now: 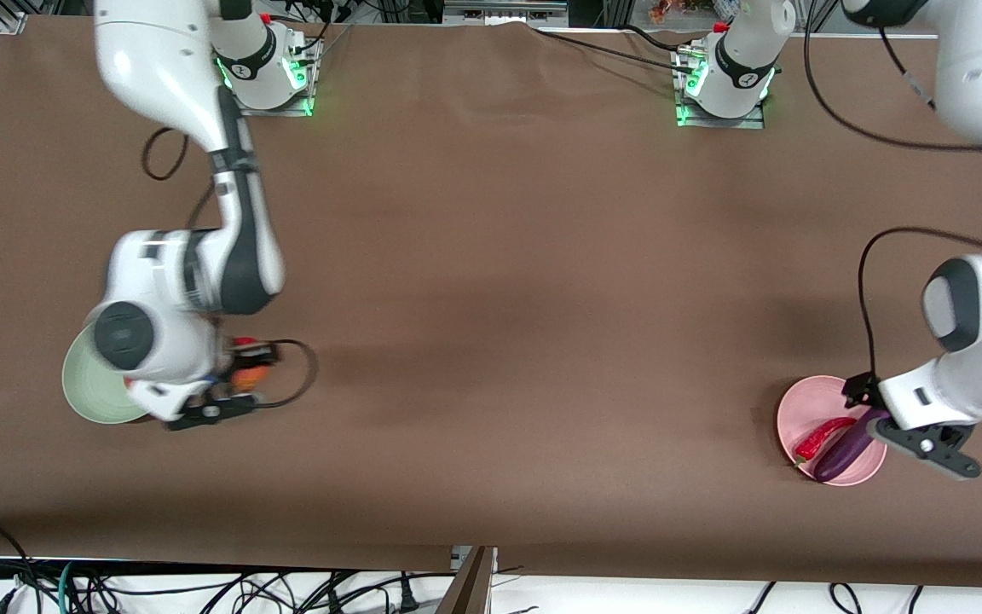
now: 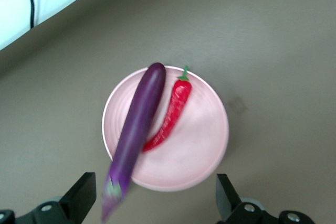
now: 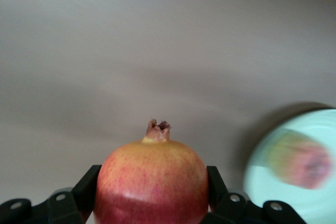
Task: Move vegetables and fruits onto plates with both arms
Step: 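Carry the red pomegranate onto the green plate with the right gripper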
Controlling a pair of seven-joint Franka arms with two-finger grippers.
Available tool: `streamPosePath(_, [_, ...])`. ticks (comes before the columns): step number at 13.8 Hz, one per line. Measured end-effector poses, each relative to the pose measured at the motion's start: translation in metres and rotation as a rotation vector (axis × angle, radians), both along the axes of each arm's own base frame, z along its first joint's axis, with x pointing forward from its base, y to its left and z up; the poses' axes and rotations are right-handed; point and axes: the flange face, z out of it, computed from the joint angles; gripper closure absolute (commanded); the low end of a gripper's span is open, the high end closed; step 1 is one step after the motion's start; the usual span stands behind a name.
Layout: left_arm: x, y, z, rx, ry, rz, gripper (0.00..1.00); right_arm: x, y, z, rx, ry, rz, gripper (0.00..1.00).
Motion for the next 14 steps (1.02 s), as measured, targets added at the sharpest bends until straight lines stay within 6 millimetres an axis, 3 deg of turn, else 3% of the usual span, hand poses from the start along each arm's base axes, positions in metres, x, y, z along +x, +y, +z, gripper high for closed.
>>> streamPosePath(4, [-0.038, -0.048, 0.097, -0.02, 0.057, 0.163, 0.0, -0.001, -0.157, -0.002, 0.043, 0.05, 0.134, 0.88])
streamPosePath(6, [-0.06, -0.063, 0.138, -0.052, 0.074, 0.21, 0.0, -0.009, -0.214, -0.004, 0.064, 0.059, 0.159, 0.88])
streamPosePath(8, [-0.078, -0.072, 0.184, -0.13, 0.036, 0.266, 0.0, -0.015, -0.25, -0.015, 0.09, 0.055, 0.181, 0.88])
streamPosePath(10, [-0.101, -0.086, 0.223, -0.143, -0.002, 0.328, 0.0, -0.017, -0.268, -0.039, 0.13, 0.04, 0.183, 0.88])
streamPosePath(12, [-0.121, -0.106, 0.24, -0.124, -0.016, 0.354, 0.0, -0.016, -0.277, -0.066, 0.142, 0.019, 0.183, 0.88])
streamPosePath(14, [-0.135, -0.109, 0.229, -0.117, 0.002, 0.37, 0.0, -0.014, -0.28, -0.089, 0.147, -0.001, 0.193, 0.87])
